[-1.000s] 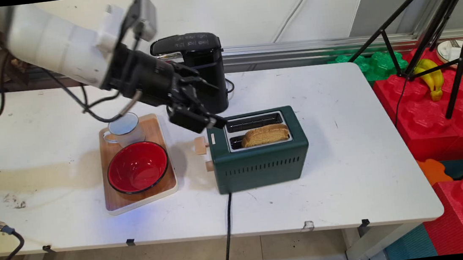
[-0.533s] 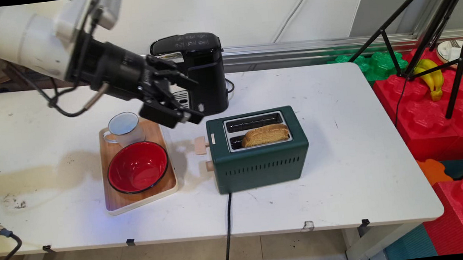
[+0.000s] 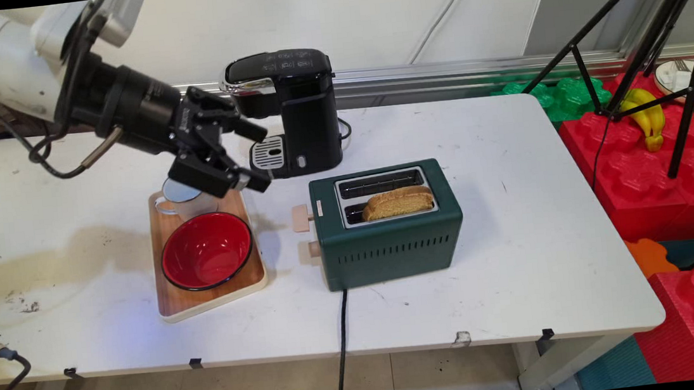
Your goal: Press the toaster switch
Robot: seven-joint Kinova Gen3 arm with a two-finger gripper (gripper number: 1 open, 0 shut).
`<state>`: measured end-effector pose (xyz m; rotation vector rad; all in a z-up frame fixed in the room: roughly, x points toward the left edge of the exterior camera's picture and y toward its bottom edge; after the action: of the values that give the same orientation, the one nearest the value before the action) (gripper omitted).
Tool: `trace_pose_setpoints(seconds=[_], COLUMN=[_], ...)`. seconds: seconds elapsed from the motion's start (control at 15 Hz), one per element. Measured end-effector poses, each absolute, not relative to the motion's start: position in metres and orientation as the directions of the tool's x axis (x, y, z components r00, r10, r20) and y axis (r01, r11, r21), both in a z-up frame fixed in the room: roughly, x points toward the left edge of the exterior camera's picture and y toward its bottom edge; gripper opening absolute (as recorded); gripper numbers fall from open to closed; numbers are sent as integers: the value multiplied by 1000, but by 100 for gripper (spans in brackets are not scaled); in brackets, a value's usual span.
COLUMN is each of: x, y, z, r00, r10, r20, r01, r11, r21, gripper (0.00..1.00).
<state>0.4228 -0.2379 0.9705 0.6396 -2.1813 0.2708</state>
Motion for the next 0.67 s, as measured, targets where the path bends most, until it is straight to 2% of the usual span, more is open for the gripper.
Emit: trace_pose_setpoints(seconds=[0.67], x=[440], y=[-236], z=[929], r00=[-548], r10=[-392], r20=[739], r01=[-544], r11=[838], r21=[42], gripper=[100])
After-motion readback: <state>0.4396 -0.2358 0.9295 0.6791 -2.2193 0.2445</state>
